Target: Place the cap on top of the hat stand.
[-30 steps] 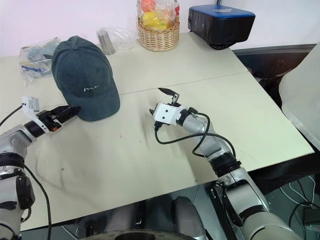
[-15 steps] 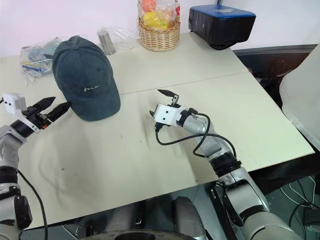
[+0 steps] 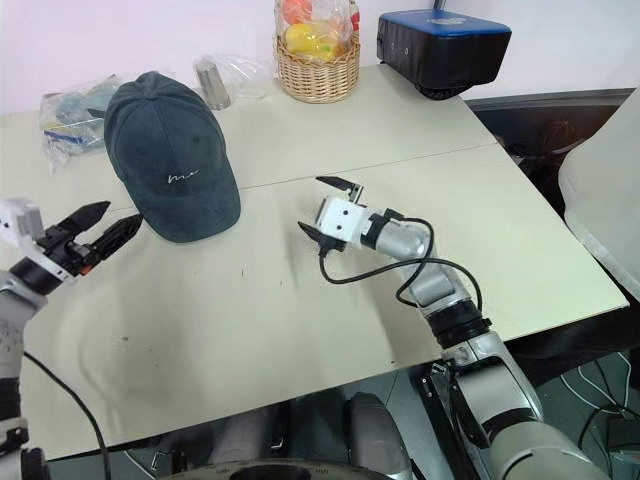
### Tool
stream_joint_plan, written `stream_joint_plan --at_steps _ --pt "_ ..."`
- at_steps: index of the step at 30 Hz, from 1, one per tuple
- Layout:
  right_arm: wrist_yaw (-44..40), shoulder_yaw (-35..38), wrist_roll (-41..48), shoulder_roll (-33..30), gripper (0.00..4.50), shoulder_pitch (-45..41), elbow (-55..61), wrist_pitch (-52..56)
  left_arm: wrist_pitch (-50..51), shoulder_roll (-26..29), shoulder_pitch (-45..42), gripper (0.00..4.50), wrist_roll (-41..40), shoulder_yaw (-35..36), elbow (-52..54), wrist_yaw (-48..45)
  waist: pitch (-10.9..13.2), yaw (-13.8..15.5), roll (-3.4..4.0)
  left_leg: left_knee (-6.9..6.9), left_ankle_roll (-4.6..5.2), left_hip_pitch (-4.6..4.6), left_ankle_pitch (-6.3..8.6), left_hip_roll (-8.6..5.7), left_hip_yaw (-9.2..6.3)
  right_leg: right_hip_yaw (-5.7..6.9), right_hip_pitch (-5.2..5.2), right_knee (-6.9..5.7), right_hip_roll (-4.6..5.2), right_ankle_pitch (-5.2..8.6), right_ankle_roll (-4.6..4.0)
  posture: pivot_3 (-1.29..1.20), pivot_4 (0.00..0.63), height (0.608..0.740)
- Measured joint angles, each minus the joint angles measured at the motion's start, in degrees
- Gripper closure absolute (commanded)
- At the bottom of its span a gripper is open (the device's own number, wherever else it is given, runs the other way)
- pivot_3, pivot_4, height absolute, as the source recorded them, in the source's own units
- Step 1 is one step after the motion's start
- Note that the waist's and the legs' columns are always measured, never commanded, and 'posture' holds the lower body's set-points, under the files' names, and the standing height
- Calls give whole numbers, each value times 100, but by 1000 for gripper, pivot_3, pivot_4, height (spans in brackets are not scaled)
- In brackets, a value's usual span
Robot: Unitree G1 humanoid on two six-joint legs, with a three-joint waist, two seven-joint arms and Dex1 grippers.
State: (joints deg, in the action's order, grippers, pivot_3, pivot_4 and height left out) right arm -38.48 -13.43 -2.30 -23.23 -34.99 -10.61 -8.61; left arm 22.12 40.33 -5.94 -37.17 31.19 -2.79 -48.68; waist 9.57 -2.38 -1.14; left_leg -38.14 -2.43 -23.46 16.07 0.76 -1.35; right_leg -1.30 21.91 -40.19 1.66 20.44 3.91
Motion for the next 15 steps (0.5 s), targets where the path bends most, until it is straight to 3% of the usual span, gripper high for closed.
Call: stream_joint_plan --at_steps 7,15 --pt "-1080 598 1844 -332 0 -3 1423 2092 120 346 567 37 -84 251 411 -191 1 6 2 2 4 4 2 1 -4 2 -7 7 1 0 0 0 150 740" --pt "-1358 691 2493 -443 0 89 1964 3084 139 347 996 37 -92 466 814 -104 1 2 2 4 7 4 4 1 -4 1 -6 10 2 0 0 0 150 740"
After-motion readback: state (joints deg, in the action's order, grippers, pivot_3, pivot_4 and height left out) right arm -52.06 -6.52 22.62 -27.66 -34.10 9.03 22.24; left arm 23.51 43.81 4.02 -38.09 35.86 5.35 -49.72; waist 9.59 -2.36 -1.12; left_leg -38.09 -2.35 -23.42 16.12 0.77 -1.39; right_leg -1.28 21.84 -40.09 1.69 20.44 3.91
